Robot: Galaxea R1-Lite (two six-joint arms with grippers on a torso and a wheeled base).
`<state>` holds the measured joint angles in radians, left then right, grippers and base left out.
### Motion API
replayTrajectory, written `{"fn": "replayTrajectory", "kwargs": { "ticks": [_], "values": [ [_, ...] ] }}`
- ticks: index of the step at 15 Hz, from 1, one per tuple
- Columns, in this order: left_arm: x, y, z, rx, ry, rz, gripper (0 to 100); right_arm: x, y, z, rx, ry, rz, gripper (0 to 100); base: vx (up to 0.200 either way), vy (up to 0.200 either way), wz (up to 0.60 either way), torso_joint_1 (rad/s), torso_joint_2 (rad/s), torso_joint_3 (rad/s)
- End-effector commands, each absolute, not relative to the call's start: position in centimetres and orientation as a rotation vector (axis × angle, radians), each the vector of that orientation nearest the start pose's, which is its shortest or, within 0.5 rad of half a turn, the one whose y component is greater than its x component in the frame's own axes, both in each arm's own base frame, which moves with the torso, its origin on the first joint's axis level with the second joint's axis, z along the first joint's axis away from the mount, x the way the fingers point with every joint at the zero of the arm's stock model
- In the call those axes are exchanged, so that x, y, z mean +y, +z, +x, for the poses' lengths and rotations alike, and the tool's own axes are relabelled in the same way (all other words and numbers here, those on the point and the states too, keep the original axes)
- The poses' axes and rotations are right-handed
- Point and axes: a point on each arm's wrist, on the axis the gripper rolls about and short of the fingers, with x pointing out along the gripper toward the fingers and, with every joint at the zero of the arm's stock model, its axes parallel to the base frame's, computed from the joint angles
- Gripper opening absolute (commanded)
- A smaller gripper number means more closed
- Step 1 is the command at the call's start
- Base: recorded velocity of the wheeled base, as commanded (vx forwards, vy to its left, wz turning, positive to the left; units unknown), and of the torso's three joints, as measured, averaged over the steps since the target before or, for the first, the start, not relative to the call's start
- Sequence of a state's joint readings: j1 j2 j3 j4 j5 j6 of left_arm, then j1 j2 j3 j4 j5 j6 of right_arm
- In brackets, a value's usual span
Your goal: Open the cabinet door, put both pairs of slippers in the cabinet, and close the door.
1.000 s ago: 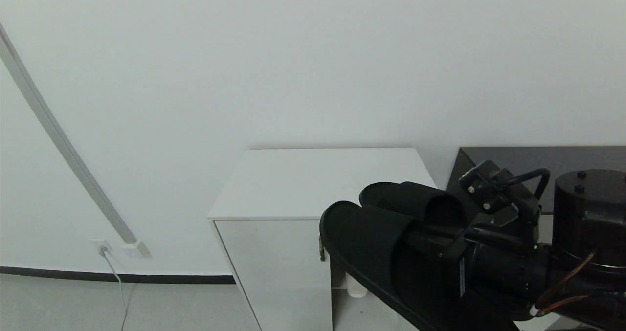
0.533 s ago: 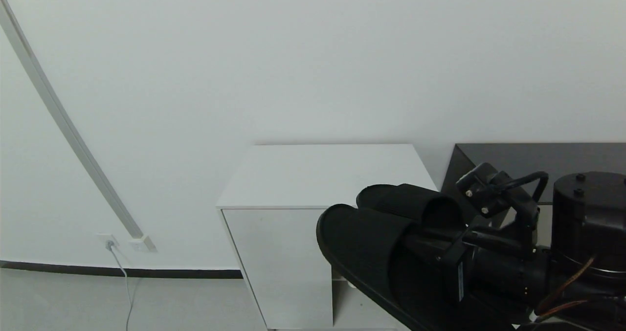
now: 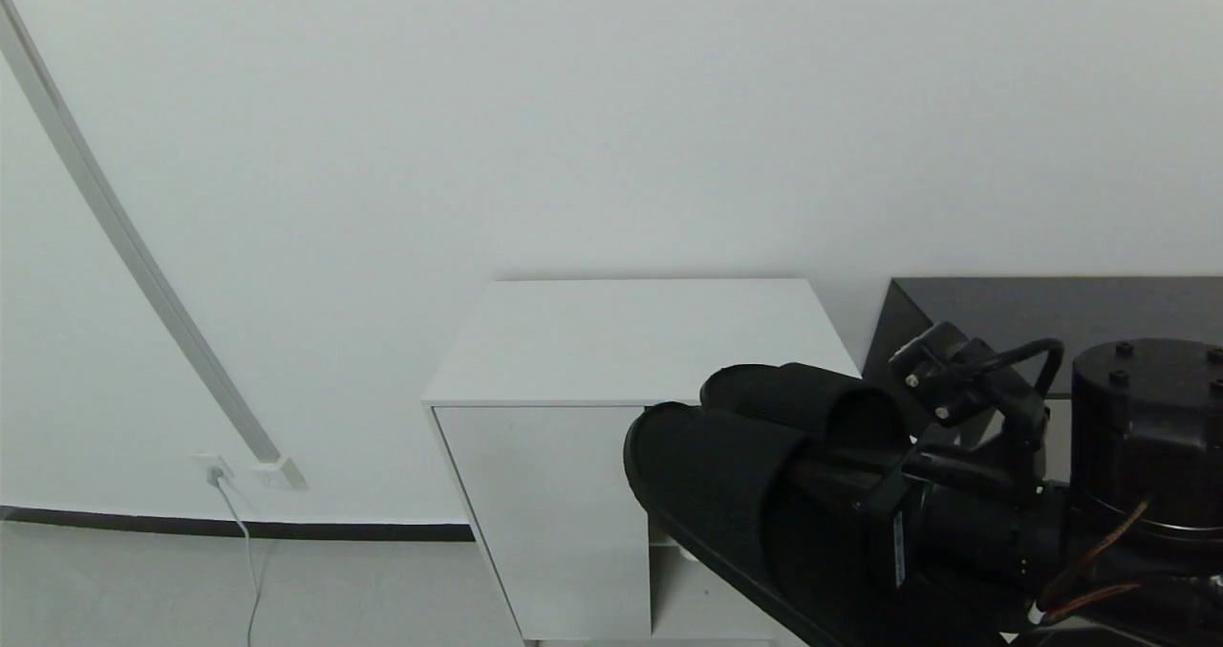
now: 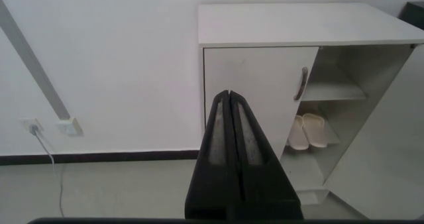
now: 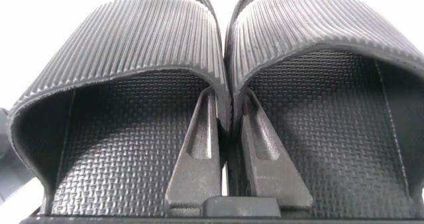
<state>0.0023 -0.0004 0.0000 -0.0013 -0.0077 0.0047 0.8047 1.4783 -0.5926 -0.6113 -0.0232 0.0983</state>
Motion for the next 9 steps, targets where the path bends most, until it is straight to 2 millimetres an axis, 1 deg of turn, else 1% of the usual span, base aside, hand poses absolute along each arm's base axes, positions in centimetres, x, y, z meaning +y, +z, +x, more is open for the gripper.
{"fn": "replayTrajectory", "kwargs": {
  "ticks": [1,6,9],
  "values": [
    [-0.02,7.56,-2.28,-0.002,-0.005,0.005,0,17.29,18.29,16.68,0.297,0.763,-0.021,0,0.0,0.0,0.0,0.0,0.0,0.0],
    [-0.02,7.56,-2.28,-0.002,-0.005,0.005,0,17.3,18.21,16.69,0.3,0.763,-0.023,0,0.0,0.0,0.0,0.0,0.0,0.0],
    [-0.02,7.56,-2.28,-0.002,-0.005,0.005,0,17.29,18.29,16.68,0.297,0.763,-0.021,0,0.0,0.0,0.0,-0.131,0.31,0.168]
  ]
}}
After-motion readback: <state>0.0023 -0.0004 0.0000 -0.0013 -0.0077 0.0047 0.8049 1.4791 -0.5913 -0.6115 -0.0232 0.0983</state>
